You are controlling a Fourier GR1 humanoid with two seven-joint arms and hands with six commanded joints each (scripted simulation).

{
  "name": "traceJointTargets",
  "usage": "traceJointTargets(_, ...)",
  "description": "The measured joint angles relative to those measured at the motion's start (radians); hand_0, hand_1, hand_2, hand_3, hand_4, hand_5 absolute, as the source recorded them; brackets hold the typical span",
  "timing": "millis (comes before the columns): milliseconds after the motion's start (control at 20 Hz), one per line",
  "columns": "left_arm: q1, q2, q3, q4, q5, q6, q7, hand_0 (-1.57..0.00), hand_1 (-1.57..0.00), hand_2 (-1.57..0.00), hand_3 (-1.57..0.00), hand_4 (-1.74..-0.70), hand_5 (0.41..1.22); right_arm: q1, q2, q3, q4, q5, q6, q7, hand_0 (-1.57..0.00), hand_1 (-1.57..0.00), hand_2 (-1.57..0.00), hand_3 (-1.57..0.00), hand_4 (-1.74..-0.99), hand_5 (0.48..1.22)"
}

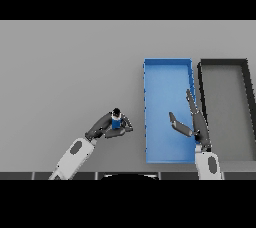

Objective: Pick up the blue pipe and place it into the blue bin.

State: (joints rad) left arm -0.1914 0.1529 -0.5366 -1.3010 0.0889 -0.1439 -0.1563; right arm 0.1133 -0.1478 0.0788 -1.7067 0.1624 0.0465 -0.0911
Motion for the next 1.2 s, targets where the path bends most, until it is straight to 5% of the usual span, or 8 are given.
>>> traceJointTargets(400,0.016,-0.021,-0.001,-0.111,-0.055,0.044,-0.06,-1.5,-1.51,-1.52,-1.52,-1.47,1.2,-0.03,-0.007,-0.021,0.031,-0.024,0.008,0.005,0.0,0.0,0.0,0.0,-1.229,0.633)
traceJointTargets(750,-0.047,-0.056,0.004,-0.233,-0.039,0.005,0.023,-1.56,-1.56,-1.56,-1.56,-1.47,1.217,-0.036,-0.016,-0.01,0.026,0.016,-0.008,0.02,0.0,0.0,0.0,0.0,-1.176,0.643)
traceJointTargets(1200,-0.056,-0.081,0.013,-0.284,-0.066,-0.035,0.106,-1.57,-1.57,-1.57,-1.57,-1.47,1.22,0.013,-0.022,-0.014,-0.012,0.042,-0.035,-0.029,0.0,0.0,0.0,0.0,-1.138,0.643)
